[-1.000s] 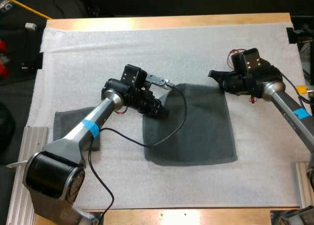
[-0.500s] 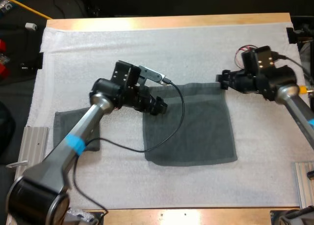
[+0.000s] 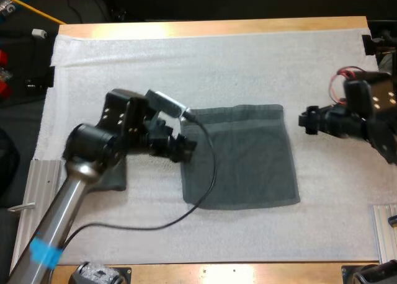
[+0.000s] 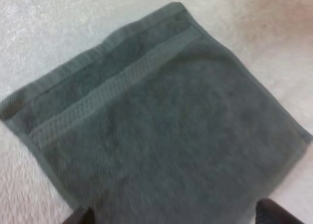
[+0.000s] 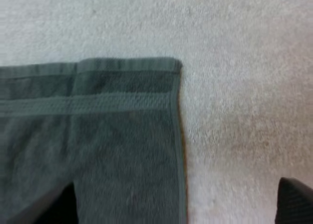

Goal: Pick towel from pile, fold and stack

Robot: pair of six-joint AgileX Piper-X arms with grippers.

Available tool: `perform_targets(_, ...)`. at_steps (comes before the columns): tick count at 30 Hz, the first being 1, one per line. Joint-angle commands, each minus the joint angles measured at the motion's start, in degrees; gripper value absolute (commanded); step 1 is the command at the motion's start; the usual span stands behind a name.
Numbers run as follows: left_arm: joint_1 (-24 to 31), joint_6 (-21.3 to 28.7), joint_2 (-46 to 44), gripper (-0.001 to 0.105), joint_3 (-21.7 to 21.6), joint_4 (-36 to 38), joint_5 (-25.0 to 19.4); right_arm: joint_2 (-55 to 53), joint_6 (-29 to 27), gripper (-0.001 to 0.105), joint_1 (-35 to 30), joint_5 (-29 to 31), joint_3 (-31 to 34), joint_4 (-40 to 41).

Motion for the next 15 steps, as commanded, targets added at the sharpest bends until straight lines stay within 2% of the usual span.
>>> perform_targets(1, -0.02, -0.02, -1.68, 0.063, -0.34, 2.04, 0.18, -1.46, -0.70, 0.078, -0.34, -0.38, -0.04, 1.73)
perform_targets(15, -0.02, -0.44, -14.56, 0.063, -0.22, 12.91, 0.18, -12.60, -0.18, 0.078, -0.34, -4.54, -0.04, 10.15)
